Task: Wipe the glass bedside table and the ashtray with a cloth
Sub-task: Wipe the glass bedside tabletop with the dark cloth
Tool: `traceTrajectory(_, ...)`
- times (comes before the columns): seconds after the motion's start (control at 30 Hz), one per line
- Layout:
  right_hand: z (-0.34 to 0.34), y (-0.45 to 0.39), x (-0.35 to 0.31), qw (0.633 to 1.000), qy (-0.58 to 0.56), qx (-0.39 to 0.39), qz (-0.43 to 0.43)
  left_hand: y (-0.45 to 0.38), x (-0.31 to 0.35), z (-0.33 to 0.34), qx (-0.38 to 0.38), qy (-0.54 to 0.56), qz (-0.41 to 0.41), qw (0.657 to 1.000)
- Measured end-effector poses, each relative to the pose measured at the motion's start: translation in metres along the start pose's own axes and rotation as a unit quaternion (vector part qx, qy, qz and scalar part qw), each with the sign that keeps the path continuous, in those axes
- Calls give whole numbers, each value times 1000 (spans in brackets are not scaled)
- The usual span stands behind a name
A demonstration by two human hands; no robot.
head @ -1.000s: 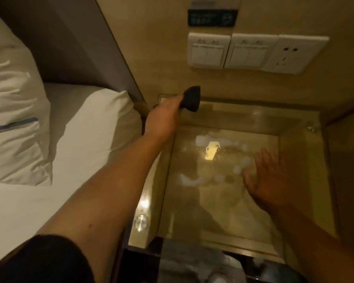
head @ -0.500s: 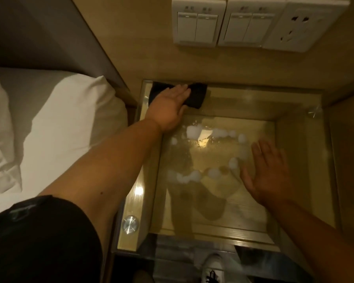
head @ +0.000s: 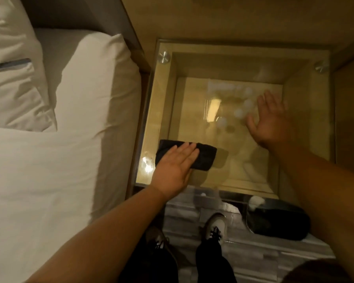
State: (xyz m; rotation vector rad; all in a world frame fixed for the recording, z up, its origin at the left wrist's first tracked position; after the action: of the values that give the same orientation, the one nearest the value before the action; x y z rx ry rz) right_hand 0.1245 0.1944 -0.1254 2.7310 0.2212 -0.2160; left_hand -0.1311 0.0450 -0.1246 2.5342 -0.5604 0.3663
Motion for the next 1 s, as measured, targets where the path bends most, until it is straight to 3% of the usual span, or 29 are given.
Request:
traceTrajectory(0.23, 3, 1, -1, 1000, 12, -4, 9, 43, 24, 38, 36, -11, 2, 999)
traceTrajectory(0.43, 4, 1, 0, 1000, 21, -4, 5, 75, 43, 55, 36, 42, 9, 998)
traceTrajectory(0.57, 4, 1, 0, 1000, 13, -13, 14, 83, 54, 38, 62, 200, -40, 977)
traceTrajectory(0.67, 4, 2, 0, 1000, 3, -18, 13, 90, 68, 16, 30, 427, -101, 898)
traceTrajectory(0.77, 1, 3, -1, 999, -5, -26, 23, 68, 64, -6, -8, 637, -166, 753)
traceTrajectory(0.8, 0, 3, -1, 999, 0, -34, 25, 53, 59, -21, 0, 669, -173, 722)
traceTrajectory(0.83, 0, 2, -2, 999, 7, -40, 23, 35, 52, -38, 21, 678, -176, 714)
traceTrajectory(0.9, -2, 2, -2, 999, 5, -30, 15, -15, 35, -87, 91, 622, -152, 762)
traceTrajectory(1.0, 0, 0, -1, 999, 6, -28, 16, -107, 9, -169, 190, 401, -71, 893)
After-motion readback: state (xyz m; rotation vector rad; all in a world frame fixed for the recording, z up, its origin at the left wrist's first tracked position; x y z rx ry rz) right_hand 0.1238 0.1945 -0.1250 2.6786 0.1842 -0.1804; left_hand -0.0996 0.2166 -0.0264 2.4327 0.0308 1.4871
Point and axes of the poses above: each hand's wrist, its own y-axis away from the middle knuckle, its own z-axis out of the palm, x = y × z, the point moved 4 cm from there along -y, towards the middle knuckle, and after that the axes turned 15 degrees about -x, right-handed, at the moved point
